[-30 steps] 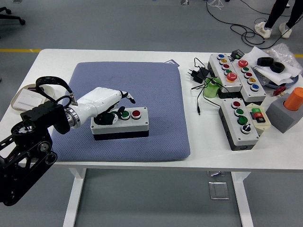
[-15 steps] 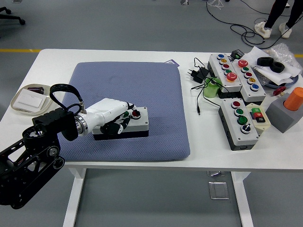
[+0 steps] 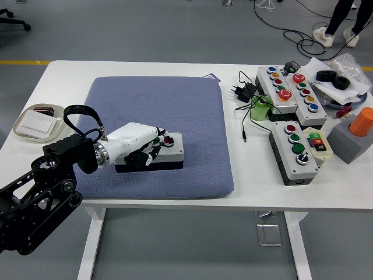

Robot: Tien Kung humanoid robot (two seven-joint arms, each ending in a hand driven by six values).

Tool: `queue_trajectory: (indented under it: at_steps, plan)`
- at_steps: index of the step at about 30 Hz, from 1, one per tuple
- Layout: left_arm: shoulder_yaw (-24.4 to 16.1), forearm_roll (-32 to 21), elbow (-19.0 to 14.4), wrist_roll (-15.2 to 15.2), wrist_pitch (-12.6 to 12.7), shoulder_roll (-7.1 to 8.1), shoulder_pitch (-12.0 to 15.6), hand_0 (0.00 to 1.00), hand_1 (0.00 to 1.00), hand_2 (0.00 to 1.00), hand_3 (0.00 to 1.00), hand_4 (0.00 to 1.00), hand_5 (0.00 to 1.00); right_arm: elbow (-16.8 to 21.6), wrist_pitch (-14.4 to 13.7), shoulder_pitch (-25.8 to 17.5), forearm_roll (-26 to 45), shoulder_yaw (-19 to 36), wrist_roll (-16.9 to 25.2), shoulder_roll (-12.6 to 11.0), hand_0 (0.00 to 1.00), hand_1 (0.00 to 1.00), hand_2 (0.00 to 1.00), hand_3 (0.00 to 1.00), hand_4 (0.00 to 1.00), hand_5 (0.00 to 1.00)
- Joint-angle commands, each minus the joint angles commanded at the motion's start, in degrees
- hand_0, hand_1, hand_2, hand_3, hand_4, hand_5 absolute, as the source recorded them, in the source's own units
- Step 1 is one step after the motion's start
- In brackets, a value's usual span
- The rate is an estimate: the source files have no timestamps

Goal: Pick up the button,place it on the desk,press the button,press the button

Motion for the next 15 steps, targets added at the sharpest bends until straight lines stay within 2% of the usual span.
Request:
queue_trajectory:
  at_steps: [15]
  plan:
    - [-0.9, 0.2, 0.4, 0.0, -0.5, 0.45, -0.4, 0.029, 0.002, 0.01, 0.738, 0.232, 0.002, 0.0, 0.0, 0.2, -0.3, 0.3, -0.1, 0.0, 0.63, 0.495, 0.544, 0.585, 0.266, 0.018]
